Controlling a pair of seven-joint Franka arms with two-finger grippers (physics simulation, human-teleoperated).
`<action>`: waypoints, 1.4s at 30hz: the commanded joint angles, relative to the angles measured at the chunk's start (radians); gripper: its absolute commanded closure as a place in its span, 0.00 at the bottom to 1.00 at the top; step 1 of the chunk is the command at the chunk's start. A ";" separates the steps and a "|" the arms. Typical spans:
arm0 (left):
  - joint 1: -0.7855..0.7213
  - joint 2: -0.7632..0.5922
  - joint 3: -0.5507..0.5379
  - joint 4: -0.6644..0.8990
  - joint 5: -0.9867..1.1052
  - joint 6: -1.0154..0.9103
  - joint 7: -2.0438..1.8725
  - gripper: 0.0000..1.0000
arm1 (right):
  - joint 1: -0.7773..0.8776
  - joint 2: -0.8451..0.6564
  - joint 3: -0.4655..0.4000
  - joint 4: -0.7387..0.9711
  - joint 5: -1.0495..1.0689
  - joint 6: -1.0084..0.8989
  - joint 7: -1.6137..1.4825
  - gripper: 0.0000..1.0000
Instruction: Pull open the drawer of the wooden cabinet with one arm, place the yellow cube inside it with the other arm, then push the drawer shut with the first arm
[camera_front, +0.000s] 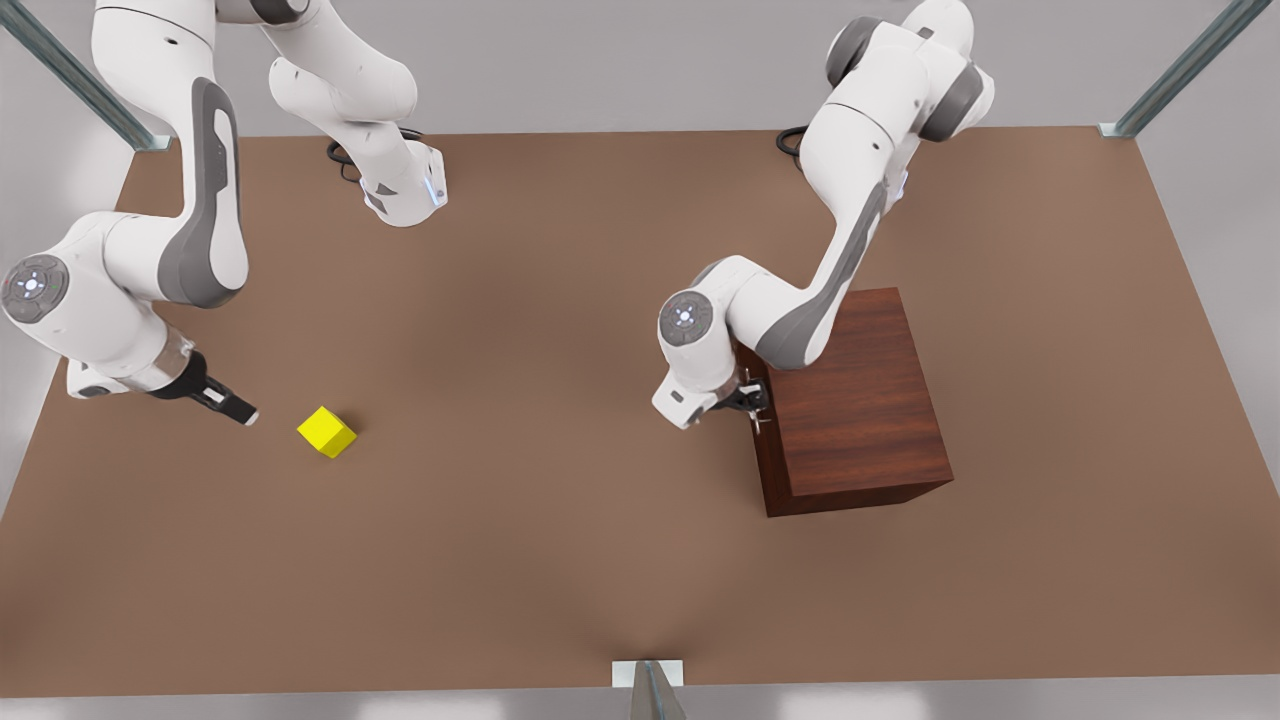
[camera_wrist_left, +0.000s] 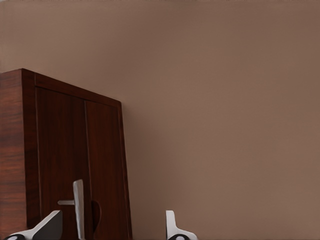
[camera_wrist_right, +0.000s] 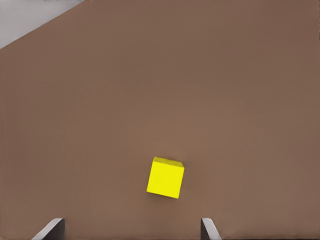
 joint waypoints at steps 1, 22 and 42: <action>-0.008 0.003 0.000 -0.015 0.071 0.007 -0.396 0.00 | -0.001 -0.001 0.000 0.001 0.006 -0.002 0.389 0.00; -0.014 0.074 -0.003 -0.005 0.114 0.022 -0.429 0.00 | 0.004 0.001 0.001 0.001 0.006 -0.003 0.389 0.00; -0.033 0.112 -0.018 0.072 0.049 0.114 -0.432 0.00 | 0.004 0.008 0.005 0.001 0.006 -0.003 0.389 0.00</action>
